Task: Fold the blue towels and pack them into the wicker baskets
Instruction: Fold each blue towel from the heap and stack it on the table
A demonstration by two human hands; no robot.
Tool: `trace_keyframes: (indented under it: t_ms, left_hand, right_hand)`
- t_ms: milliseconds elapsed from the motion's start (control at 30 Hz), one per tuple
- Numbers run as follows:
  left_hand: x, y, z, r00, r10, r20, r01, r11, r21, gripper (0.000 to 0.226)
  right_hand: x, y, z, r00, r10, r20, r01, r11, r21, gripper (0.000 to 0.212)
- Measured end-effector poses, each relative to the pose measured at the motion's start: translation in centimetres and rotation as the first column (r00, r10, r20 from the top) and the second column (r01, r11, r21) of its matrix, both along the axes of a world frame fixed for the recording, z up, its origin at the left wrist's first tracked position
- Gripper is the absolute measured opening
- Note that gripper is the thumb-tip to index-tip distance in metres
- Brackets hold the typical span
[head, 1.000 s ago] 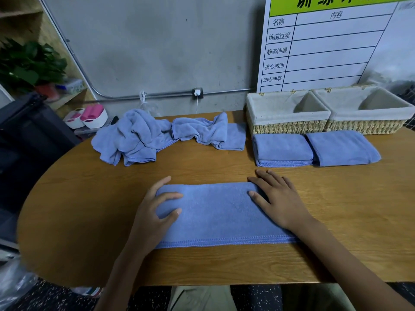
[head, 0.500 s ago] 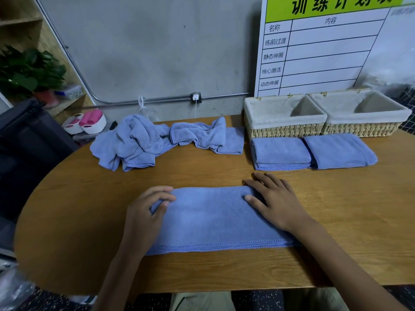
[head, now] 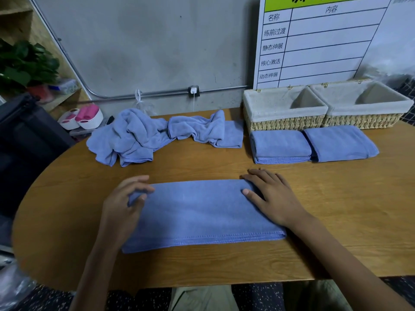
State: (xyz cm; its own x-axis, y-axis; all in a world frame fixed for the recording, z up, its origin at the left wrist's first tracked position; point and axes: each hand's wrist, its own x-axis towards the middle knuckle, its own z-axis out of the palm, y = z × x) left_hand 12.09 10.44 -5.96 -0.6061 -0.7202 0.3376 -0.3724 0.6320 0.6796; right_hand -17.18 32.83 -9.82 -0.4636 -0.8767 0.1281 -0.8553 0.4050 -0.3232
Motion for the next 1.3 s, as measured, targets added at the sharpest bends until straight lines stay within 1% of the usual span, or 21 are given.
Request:
trace_keyframes:
  t_ms: [33, 100, 167, 233, 267, 300, 333, 367, 400, 467, 533, 600, 733, 867, 967, 1000, 1067, 1133, 1167, 1233, 1300]
  left_hand:
    - [0.0, -0.1, -0.3, 0.999, -0.001, 0.043, 0.001, 1.000, 0.003, 0.040]
    - [0.1, -0.1, -1.2, 0.991, 0.003, 0.134, -0.011, 0.998, 0.059, 0.047]
    - [0.2, 0.1, -1.4, 0.979, 0.022, 0.202, -0.034, 0.998, 0.054, 0.050]
    - [0.1, 0.5, -0.8, 0.939, 0.074, 0.336, -0.069, 0.997, -0.025, 0.050]
    - [0.0, 1.0, -0.2, 0.906, 0.140, 0.400, -0.116, 0.990, -0.085, 0.048]
    - [-0.2, 1.7, 0.0, 0.879, 0.218, 0.424, -0.159, 0.972, -0.171, 0.046]
    - [-0.8, 2.6, 0.1, 0.870, 0.264, 0.417, -0.157, 0.949, -0.274, 0.044]
    - [-1.7, 3.9, -0.2, 0.877, 0.255, 0.408, -0.109, 0.931, -0.349, 0.042]
    - [-2.7, 5.3, -0.8, 0.884, 0.197, 0.423, -0.035, 0.932, -0.361, 0.041]
    - [-4.3, 7.6, -2.9, 0.847, 0.079, 0.526, 0.098, 0.949, -0.300, 0.054]
    - [-4.8, 8.5, -5.0, 0.800, 0.061, 0.596, 0.136, 0.950, -0.280, 0.066]
    - [-4.7, 8.2, -5.5, 0.796, 0.065, 0.602, 0.137, 0.949, -0.283, 0.068]
    - [-5.2, 7.4, -5.3, 0.785, 0.043, 0.618, 0.173, 0.943, -0.285, 0.068]
    - [-6.1, 6.6, -4.7, 0.768, 0.038, 0.639, 0.161, 0.955, -0.251, 0.075]
    - [-6.5, 7.9, -3.9, 0.796, 0.047, 0.603, 0.138, 0.957, -0.256, 0.073]
    - [-6.8, 9.0, -3.6, 0.818, 0.013, 0.576, 0.165, 0.953, -0.256, 0.068]
    - [-8.0, 11.9, -3.6, 0.838, -0.135, 0.528, 0.307, 0.918, -0.252, 0.057]
    - [-9.2, 14.5, -4.0, 0.821, -0.285, 0.495, 0.460, 0.844, -0.277, 0.046]
    - [-9.8, 15.4, -4.2, 0.818, -0.337, 0.466, 0.506, 0.807, -0.304, 0.043]
    - [-10.9, 16.4, -4.5, 0.837, -0.395, 0.379, 0.528, 0.763, -0.372, 0.036]
    - [-12.1, 17.2, -4.2, 0.861, -0.395, 0.321, 0.503, 0.757, -0.417, 0.029]
  right_hand:
    - [0.0, 0.0, -0.1, 1.000, -0.005, 0.006, 0.005, 1.000, -0.009, 0.071]
    - [0.1, 0.1, -0.3, 1.000, -0.016, 0.015, 0.016, 1.000, -0.025, 0.068]
    - [0.1, 0.1, -0.4, 0.999, -0.024, 0.032, 0.025, 0.999, -0.037, 0.068]
    - [-0.1, 0.1, -0.3, 0.998, -0.028, 0.055, 0.031, 0.998, -0.049, 0.070]
    - [-0.2, 0.0, -0.3, 0.997, -0.027, 0.068, 0.031, 0.998, -0.055, 0.070]
    - [-0.2, -0.1, -0.3, 0.996, -0.027, 0.080, 0.032, 0.998, -0.063, 0.070]
    - [-0.1, -0.1, -0.3, 0.996, -0.028, 0.084, 0.034, 0.997, -0.069, 0.070]
    - [-0.1, -0.1, -0.3, 0.996, -0.030, 0.078, 0.036, 0.996, -0.076, 0.069]
    - [0.0, -0.2, -0.3, 0.997, -0.034, 0.065, 0.039, 0.996, -0.086, 0.068]
    - [-0.1, -0.3, -0.3, 0.998, -0.041, 0.044, 0.045, 0.993, -0.107, 0.062]
    - [-0.4, -0.4, -0.2, 0.998, -0.042, 0.048, 0.048, 0.991, -0.129, 0.049]
    - [-1.0, -0.4, -0.2, 0.997, -0.048, 0.061, 0.058, 0.983, -0.172, 0.041]
    - [-1.4, -0.5, -0.1, 0.996, -0.057, 0.071, 0.070, 0.977, -0.200, 0.033]
    - [-1.7, -0.6, 0.3, 0.999, -0.040, 0.027, 0.043, 0.987, -0.155, 0.033]
    - [-2.3, -0.2, 0.2, 0.998, -0.036, 0.043, 0.043, 0.986, -0.160, 0.032]
    - [-2.6, 0.0, 0.2, 0.997, -0.052, 0.051, 0.060, 0.984, -0.171, 0.033]
    - [-3.1, 0.3, 0.2, 0.996, -0.089, 0.023, 0.092, 0.983, -0.161, 0.038]
    - [-3.7, 0.3, 0.4, 0.995, -0.101, -0.002, 0.100, 0.986, -0.133, 0.042]
    - [-4.0, 0.3, 0.6, 0.995, -0.099, 0.012, 0.100, 0.987, -0.125, 0.039]
    - [-4.7, 0.4, 0.8, 0.994, -0.082, 0.070, 0.090, 0.987, -0.135, 0.029]
    - [-5.4, 0.7, 1.0, 0.991, -0.067, 0.113, 0.082, 0.987, -0.138, 0.021]
